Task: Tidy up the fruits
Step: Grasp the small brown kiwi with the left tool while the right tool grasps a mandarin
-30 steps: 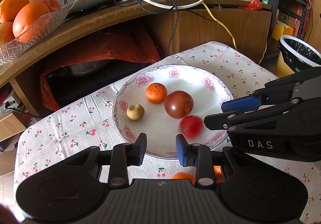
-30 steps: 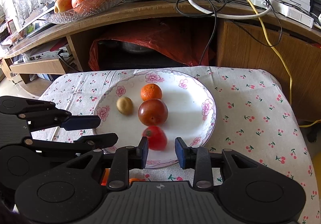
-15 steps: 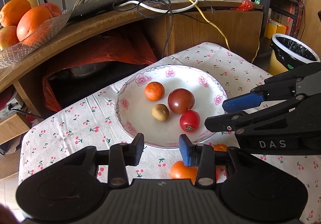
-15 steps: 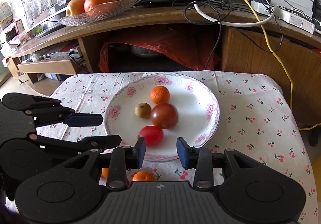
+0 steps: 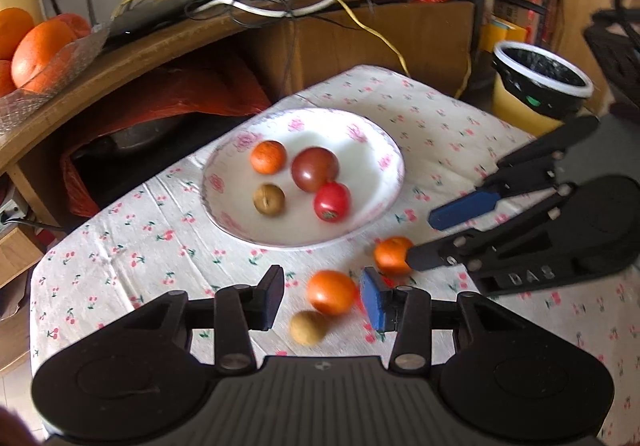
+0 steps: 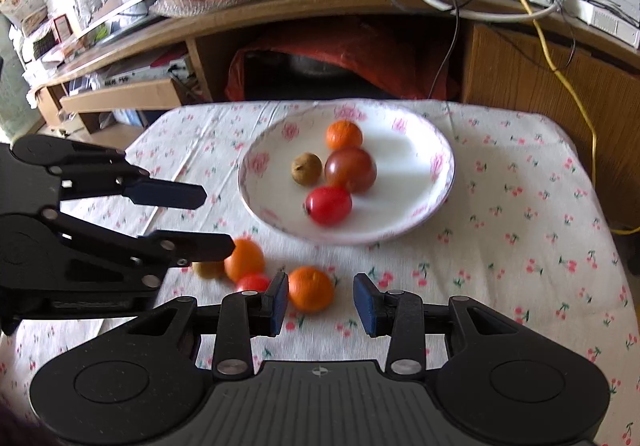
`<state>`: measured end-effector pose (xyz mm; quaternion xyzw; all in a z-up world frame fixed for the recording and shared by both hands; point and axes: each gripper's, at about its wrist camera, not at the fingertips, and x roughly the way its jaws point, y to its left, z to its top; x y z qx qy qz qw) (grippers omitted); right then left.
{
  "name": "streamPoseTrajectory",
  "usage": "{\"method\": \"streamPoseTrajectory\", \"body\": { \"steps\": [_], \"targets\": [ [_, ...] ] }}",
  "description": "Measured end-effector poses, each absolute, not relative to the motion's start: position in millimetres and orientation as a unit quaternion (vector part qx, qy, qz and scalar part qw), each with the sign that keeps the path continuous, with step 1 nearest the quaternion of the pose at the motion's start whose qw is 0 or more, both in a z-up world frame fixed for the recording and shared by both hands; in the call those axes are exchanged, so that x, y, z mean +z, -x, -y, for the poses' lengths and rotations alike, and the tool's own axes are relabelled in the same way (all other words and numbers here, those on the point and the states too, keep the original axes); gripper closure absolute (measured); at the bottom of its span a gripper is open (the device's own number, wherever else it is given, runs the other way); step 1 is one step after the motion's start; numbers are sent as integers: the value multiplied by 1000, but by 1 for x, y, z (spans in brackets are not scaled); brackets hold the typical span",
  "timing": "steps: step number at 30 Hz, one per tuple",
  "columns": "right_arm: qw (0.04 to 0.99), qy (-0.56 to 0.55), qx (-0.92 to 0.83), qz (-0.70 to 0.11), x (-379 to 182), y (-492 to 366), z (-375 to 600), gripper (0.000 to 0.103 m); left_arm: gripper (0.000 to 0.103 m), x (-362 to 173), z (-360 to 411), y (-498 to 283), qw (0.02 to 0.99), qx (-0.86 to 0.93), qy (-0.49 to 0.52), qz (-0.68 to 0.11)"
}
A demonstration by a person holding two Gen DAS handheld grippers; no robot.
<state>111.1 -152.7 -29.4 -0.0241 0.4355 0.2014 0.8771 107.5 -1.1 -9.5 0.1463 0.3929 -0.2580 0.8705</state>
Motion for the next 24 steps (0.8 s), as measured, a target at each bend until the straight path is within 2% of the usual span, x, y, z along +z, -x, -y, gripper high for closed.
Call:
{"method": "streamPoseTrajectory", "body": {
  "steps": [24],
  "targets": [
    [863,53,219,-453,-49,-124,140,68,53,-37,-11,-107,847,-262,-161,-434]
  ]
}}
